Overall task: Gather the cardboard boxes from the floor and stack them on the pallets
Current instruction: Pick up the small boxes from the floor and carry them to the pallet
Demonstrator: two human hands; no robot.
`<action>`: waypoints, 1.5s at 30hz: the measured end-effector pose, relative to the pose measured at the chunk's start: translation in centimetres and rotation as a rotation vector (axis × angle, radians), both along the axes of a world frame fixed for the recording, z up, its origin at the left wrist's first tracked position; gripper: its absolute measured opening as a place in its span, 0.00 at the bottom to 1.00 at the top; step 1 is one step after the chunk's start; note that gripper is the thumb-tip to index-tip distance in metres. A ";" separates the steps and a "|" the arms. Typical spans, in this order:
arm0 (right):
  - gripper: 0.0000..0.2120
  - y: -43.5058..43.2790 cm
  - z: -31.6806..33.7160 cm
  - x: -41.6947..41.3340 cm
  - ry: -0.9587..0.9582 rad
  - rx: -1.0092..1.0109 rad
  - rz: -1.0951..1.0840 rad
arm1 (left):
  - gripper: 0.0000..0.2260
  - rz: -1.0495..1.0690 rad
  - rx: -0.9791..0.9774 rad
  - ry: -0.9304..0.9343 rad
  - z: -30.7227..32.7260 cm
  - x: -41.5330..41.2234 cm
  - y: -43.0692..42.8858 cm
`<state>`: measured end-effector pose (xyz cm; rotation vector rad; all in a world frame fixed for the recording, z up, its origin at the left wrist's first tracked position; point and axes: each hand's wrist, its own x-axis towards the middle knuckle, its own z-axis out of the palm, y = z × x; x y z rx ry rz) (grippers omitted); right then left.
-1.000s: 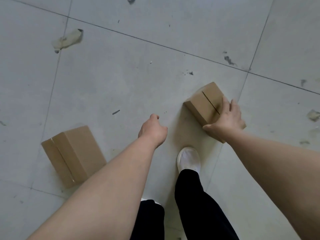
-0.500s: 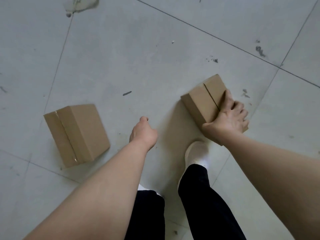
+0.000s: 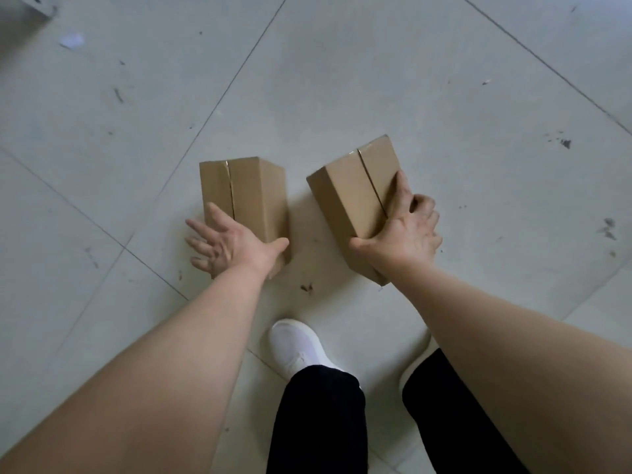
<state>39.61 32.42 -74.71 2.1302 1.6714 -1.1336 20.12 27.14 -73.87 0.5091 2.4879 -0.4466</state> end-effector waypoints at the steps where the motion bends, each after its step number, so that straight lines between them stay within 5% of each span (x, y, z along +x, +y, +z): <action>1: 0.56 -0.2 -0.3 -0.6 -0.010 -0.001 0.030 | 0.61 0.030 -0.011 -0.013 -0.5 -0.6 -0.5; 8: 0.61 -1.5 -0.9 -3.6 -0.146 -0.057 0.218 | 0.61 0.070 0.045 -0.024 -2.4 -0.8 -2.9; 14: 0.60 -1.8 3.0 -3.2 -0.096 -0.132 -0.011 | 0.60 0.200 0.029 -0.160 2.2 3.4 -3.8; 26: 0.60 -3.7 23.6 -3.7 -0.149 -0.141 0.102 | 0.60 0.231 -0.018 -0.251 23.6 1.9 -6.9; 38: 0.56 -4.0 45.8 -9.2 -0.029 0.045 0.331 | 0.61 0.328 0.234 -0.181 45.3 -4.2 -11.4; 45: 0.54 -6.5 54.7 -13.3 0.111 0.150 0.531 | 0.60 0.564 0.396 -0.056 54.7 -5.1 -16.9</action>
